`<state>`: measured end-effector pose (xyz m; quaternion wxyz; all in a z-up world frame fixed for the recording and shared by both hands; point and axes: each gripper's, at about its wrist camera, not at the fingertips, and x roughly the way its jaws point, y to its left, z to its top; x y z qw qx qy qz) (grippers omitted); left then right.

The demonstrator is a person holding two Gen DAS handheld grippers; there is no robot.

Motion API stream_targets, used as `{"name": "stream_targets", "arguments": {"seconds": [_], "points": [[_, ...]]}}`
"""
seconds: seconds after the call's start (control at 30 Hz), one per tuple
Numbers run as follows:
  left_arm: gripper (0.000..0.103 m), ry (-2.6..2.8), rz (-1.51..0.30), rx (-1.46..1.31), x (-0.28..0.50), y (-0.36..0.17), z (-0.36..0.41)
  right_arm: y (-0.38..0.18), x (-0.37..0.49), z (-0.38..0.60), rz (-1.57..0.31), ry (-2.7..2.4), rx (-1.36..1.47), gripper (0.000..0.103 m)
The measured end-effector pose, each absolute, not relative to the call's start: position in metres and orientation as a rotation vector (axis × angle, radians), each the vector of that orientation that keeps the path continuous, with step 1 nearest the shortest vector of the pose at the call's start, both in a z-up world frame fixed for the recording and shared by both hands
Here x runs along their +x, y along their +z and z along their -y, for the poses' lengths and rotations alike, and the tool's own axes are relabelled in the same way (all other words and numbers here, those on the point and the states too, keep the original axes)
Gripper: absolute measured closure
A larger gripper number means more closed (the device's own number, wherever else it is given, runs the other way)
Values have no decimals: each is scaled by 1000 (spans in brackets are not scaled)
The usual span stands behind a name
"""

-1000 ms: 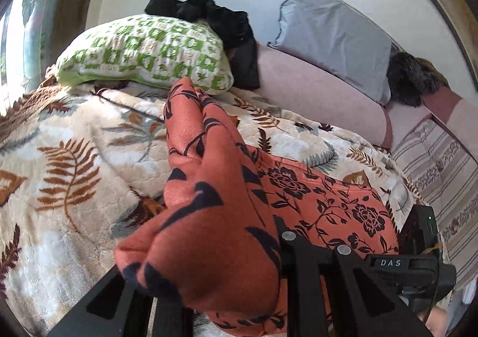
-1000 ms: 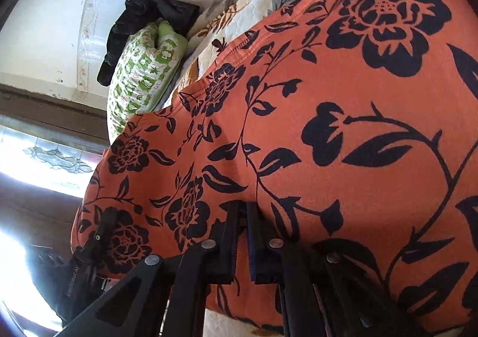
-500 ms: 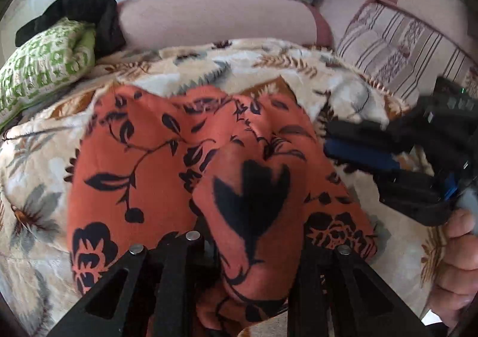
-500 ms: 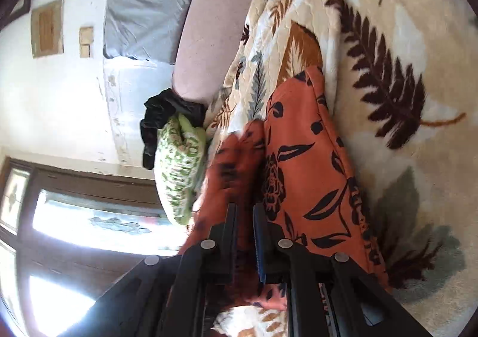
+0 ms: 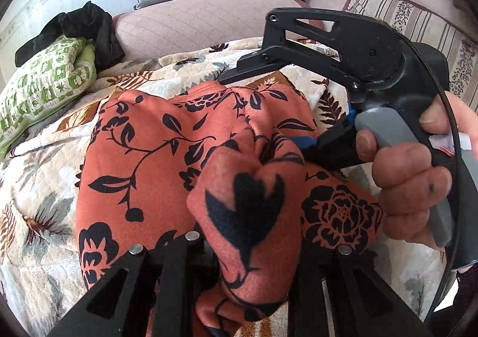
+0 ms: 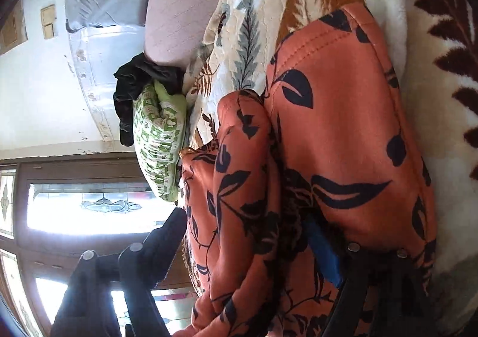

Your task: Fold small clothes

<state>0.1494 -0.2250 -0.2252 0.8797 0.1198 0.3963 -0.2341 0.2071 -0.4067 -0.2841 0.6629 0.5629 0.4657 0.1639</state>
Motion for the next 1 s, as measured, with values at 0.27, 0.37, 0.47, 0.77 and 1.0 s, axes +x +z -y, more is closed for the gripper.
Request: {"name": "stream_targets", "arguments": {"seconds": [0.27,0.37,0.47,0.77,1.0], "points": [[82,-511,-774,237,138,-197,233,-257,210,406,-957,413,1121,85],[82,-555,-742,203,134,-181,248,-229,197,421,-835,407,1069,85],[82,-604,-738,190,132,-179,268,-214,181,445,-735,390,1066,85],[42,-670,-898,250,119,-215,274,-295,176,480,-1032,185,1185,74],[24,-672,-750,300,94,-164,221,-232,152,493,-834,164,1042,69]]}}
